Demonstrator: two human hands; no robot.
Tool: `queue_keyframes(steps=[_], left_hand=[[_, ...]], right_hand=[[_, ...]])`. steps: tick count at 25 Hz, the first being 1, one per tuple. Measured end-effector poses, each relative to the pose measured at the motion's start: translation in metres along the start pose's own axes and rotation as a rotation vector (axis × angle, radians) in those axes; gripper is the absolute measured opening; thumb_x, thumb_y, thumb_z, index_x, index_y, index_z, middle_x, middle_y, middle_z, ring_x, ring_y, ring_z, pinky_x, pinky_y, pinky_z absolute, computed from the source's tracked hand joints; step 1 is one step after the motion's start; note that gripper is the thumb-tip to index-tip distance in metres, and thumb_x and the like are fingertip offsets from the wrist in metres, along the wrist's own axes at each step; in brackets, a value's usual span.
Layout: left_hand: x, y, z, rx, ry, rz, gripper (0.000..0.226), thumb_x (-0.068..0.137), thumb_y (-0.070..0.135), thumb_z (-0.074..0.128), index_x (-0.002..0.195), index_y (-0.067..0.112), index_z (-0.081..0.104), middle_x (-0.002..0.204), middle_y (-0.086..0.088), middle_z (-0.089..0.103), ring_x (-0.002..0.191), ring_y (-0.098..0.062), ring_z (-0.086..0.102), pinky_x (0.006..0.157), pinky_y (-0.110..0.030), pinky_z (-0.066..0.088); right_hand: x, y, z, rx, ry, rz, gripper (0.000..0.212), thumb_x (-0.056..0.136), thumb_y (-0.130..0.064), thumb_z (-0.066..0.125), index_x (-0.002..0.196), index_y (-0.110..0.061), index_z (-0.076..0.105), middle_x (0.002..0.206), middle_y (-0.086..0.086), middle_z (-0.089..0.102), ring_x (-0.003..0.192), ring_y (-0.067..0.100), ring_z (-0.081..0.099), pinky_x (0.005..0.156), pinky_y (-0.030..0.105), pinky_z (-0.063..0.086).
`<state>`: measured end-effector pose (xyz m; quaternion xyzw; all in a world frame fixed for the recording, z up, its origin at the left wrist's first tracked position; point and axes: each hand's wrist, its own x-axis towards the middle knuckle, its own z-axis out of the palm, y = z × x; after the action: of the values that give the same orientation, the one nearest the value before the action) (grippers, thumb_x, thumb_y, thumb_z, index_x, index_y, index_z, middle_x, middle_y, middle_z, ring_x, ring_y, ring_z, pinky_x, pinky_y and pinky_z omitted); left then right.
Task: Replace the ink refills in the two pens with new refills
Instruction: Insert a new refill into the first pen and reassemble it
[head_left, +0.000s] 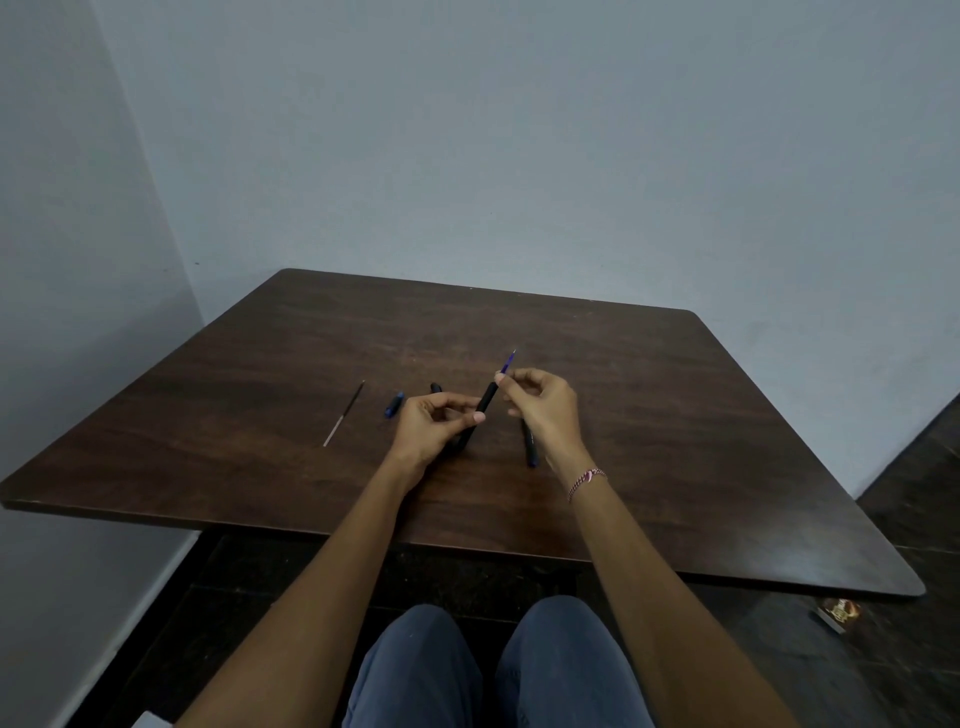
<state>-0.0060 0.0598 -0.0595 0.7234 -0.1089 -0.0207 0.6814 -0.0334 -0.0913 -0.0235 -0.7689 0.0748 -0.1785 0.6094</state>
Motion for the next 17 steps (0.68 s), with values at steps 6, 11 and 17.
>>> queue_keyframes(steps=[6, 11, 17], left_hand=[[-0.0007, 0.0011, 0.0002, 0.029, 0.003, 0.007, 0.020, 0.072, 0.011, 0.078, 0.089, 0.020, 0.073, 0.081, 0.003, 0.068, 0.076, -0.009, 0.061, 0.067, -0.020, 0.049], [-0.0026, 0.0023, 0.0014, 0.049, 0.029, 0.063, 0.019, 0.072, 0.009, 0.078, 0.084, 0.023, 0.072, 0.078, 0.003, 0.069, 0.076, -0.009, 0.063, 0.067, -0.013, 0.052], [-0.0056, 0.0041, 0.0026, 0.066, 0.108, 0.081, 0.020, 0.071, 0.008, 0.079, 0.083, 0.021, 0.071, 0.078, 0.005, 0.069, 0.074, -0.003, 0.064, 0.069, -0.013, 0.051]], right_hand=[[0.0026, -0.0006, 0.0009, 0.014, 0.056, -0.090, 0.015, 0.088, -0.025, 0.066, 0.093, -0.012, 0.069, 0.082, 0.001, 0.071, 0.071, 0.009, 0.067, 0.058, 0.014, 0.052], [0.0032, 0.0006, 0.0021, -0.021, 0.018, -0.130, 0.012, 0.089, -0.021, 0.064, 0.094, -0.011, 0.068, 0.080, -0.002, 0.069, 0.069, 0.005, 0.065, 0.059, 0.012, 0.052], [0.0059, -0.0087, 0.0050, -0.105, -0.019, -0.176, 0.008, 0.088, -0.023, 0.066, 0.089, -0.016, 0.067, 0.077, -0.003, 0.068, 0.070, 0.011, 0.068, 0.066, 0.026, 0.058]])
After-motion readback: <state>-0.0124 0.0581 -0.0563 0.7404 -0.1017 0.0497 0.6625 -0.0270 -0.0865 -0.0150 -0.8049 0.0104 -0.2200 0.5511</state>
